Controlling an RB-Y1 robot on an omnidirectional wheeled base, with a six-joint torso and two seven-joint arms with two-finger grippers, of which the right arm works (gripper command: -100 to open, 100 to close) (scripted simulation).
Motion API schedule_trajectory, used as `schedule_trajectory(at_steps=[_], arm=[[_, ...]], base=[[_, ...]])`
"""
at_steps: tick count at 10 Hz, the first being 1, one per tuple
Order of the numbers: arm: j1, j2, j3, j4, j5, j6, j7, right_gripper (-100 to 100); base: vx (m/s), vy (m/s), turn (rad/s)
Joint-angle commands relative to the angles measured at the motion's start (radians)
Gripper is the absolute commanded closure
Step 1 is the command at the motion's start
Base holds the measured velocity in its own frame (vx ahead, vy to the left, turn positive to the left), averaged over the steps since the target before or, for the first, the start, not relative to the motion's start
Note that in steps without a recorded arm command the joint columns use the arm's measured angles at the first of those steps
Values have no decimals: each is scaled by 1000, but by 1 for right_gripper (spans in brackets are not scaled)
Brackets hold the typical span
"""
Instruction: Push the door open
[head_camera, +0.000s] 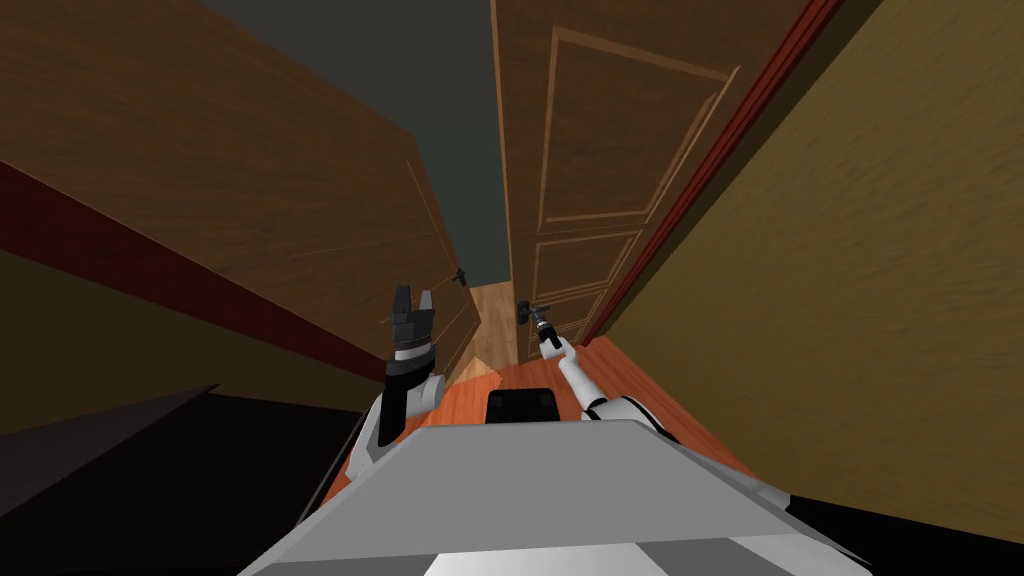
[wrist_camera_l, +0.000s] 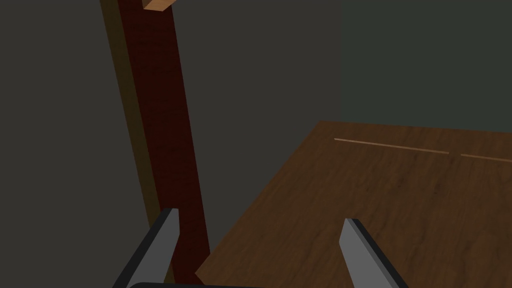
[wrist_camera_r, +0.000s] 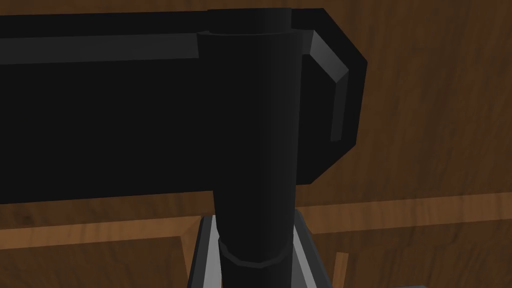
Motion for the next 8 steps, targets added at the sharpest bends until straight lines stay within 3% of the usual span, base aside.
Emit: schedule_trajectory(at_steps=[1,8], arm=[[0,-15,-15,-8,-3,-1,4,100],[-3,-51,-79,-2,-16,3,22,100]], base=[[162,96,-39],[157,103,-52]])
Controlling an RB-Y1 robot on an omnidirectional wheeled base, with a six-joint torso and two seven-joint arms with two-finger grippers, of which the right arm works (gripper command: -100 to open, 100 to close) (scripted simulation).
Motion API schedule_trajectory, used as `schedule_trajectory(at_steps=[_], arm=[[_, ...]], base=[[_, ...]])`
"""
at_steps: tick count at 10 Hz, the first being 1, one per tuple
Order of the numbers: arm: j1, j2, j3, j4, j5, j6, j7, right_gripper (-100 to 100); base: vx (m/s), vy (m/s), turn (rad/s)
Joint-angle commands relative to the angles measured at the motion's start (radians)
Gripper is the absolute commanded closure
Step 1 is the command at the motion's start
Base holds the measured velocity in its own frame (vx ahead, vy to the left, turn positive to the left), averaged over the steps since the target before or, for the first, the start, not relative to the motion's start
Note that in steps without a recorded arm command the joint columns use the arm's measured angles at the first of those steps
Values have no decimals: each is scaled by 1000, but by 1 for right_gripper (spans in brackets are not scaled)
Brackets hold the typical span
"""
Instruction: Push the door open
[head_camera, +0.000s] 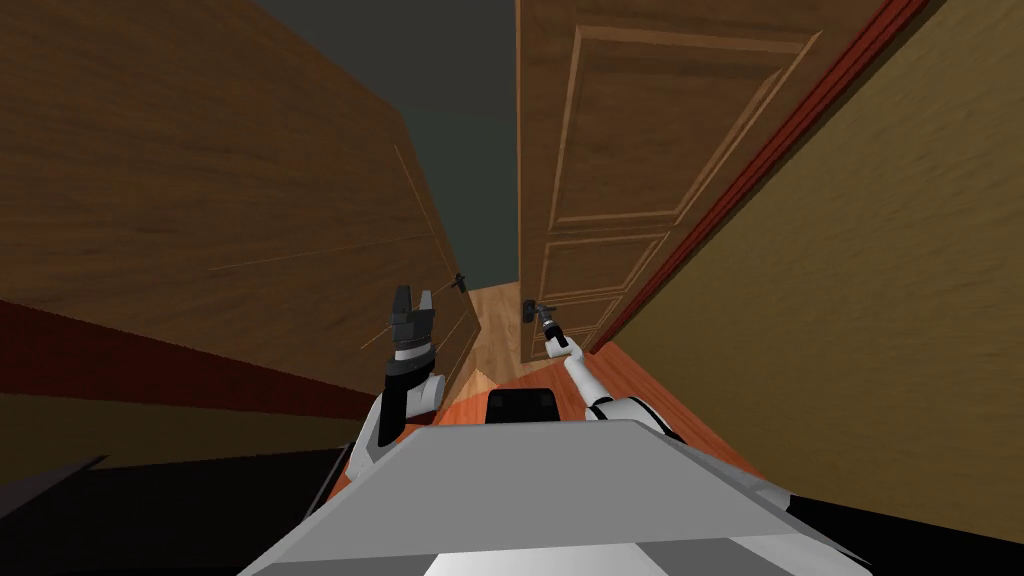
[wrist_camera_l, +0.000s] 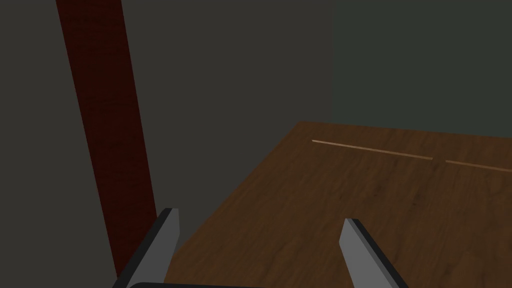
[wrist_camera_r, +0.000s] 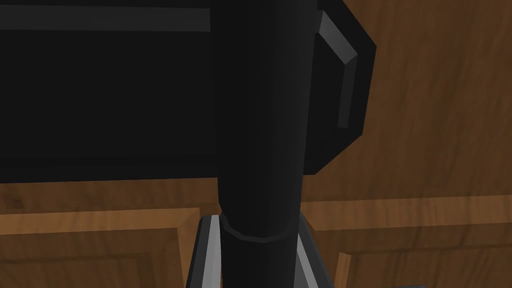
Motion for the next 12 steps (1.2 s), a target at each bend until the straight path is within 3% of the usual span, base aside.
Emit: schedule_trajectory(at_steps=[1,12], arm=[[-3,-23,-30,-6,-6,2,5,100],[-8,-38,-145,5,-30,9,37,100]], base=[[161,141,-92],[124,111,-66]])
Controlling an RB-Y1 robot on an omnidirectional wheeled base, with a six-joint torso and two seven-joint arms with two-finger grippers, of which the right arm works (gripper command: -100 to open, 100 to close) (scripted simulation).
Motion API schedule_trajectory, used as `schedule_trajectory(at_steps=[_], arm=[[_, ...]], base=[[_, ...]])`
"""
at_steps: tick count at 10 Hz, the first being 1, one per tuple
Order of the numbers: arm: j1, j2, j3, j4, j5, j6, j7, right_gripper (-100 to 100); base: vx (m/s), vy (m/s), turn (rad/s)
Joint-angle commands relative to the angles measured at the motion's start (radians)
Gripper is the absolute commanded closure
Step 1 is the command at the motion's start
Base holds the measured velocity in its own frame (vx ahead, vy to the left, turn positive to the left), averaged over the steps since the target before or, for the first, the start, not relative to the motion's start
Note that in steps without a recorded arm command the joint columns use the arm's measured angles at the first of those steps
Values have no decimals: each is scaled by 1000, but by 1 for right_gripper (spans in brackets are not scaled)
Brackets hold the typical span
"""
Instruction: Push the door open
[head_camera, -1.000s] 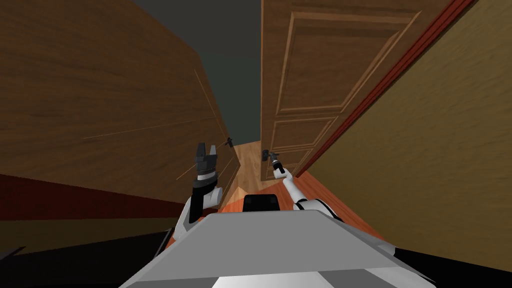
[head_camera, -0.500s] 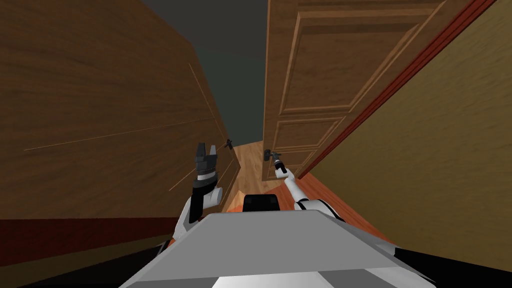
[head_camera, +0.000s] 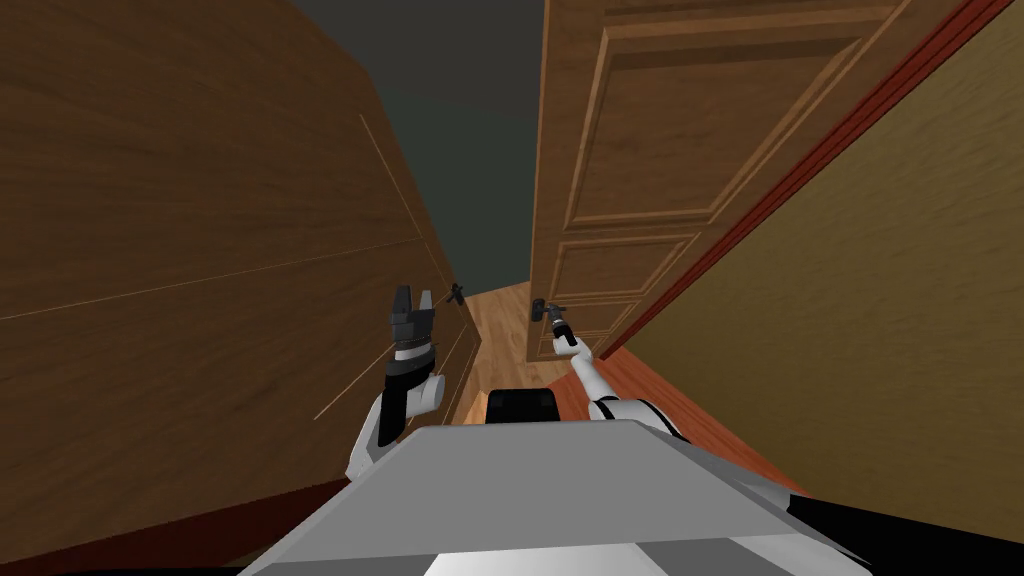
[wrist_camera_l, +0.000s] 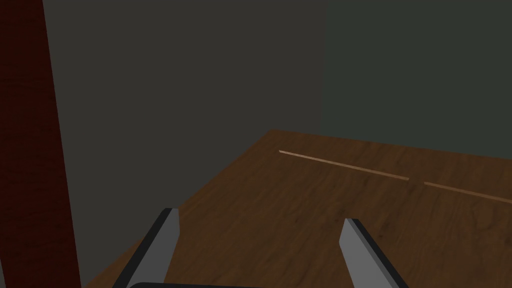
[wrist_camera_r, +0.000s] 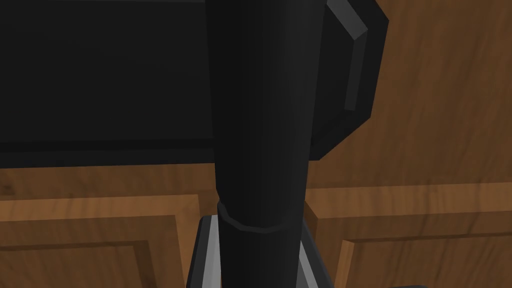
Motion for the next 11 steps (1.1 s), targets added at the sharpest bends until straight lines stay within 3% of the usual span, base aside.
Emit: schedule_trajectory(at_steps=[1,7,8,9,11], arm=[[-4,-13,-24,-10,-5,4,4,100],[-7,3,-90,-4,-18,7,22,100],[-7,7,-98,-3,-20,8,24,100],[-3,2,-96,1,-20,7,23,100],[-11,-10,-125,4,-32,3,50,100]], base=[[149,129,-75],[167,136,-85],[173,81,-57],[77,29,-34],[168,-39,-87]])
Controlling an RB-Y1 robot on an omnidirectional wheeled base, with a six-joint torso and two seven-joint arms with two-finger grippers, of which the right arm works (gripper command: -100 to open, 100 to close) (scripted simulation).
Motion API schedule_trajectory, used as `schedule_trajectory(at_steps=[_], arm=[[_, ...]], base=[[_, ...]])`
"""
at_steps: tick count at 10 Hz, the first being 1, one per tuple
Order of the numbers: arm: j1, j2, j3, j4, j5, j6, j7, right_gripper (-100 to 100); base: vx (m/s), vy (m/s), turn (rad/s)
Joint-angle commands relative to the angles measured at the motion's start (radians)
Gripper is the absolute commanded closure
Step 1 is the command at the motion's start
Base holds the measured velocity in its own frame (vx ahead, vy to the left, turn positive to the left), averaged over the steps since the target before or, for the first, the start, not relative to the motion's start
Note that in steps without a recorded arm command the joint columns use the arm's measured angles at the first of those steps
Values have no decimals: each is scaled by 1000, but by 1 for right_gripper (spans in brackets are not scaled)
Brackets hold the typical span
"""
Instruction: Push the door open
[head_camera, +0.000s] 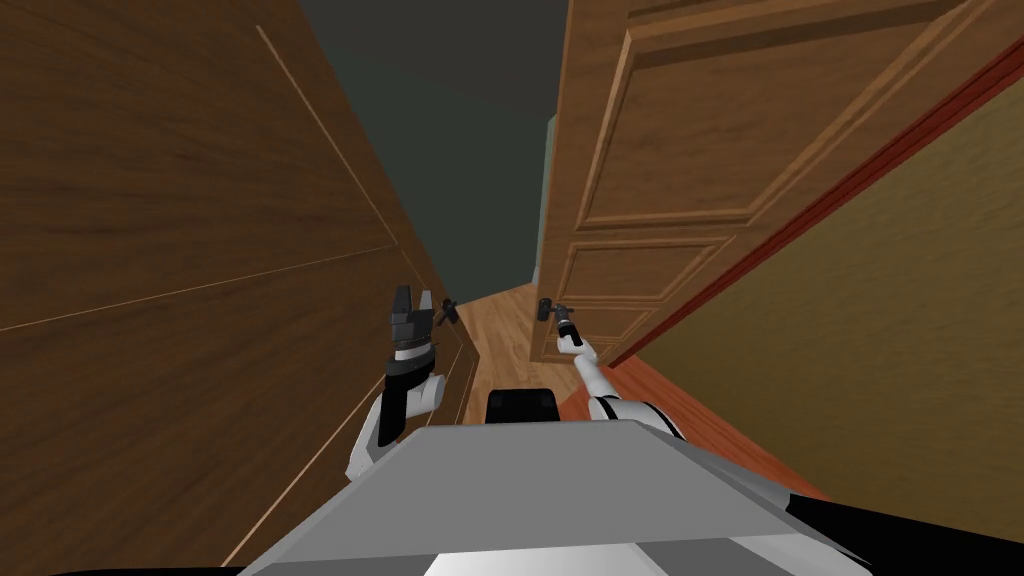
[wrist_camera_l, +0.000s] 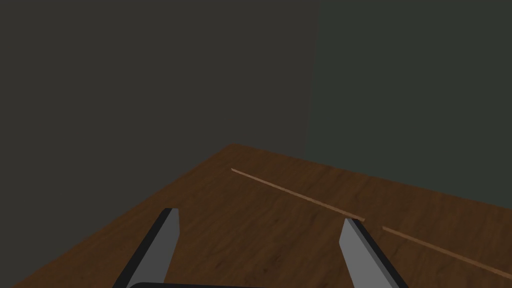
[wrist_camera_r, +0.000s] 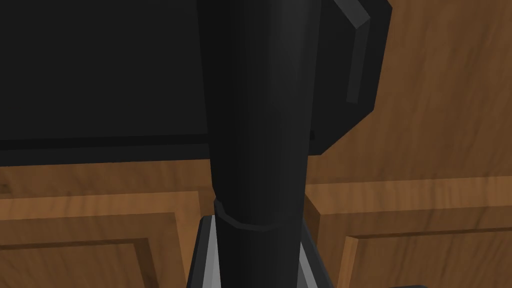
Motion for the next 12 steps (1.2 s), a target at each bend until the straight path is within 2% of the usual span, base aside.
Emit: schedule_trajectory(at_steps=[1,4,6,7,12], arm=[[-9,-19,-28,-10,-10,-4,23,100],[-15,-23,-53,-6,-20,-7,49,100],[-15,-23,-53,-6,-20,-7,49,100],[-20,-23,-72,-4,-28,-10,69,100],[-31,-19,-112,2,-46,-16,113,100]], base=[[190,-57,-21],[188,-25,-75],[82,-34,-11],[109,-27,-106],[116,-13,-70]])
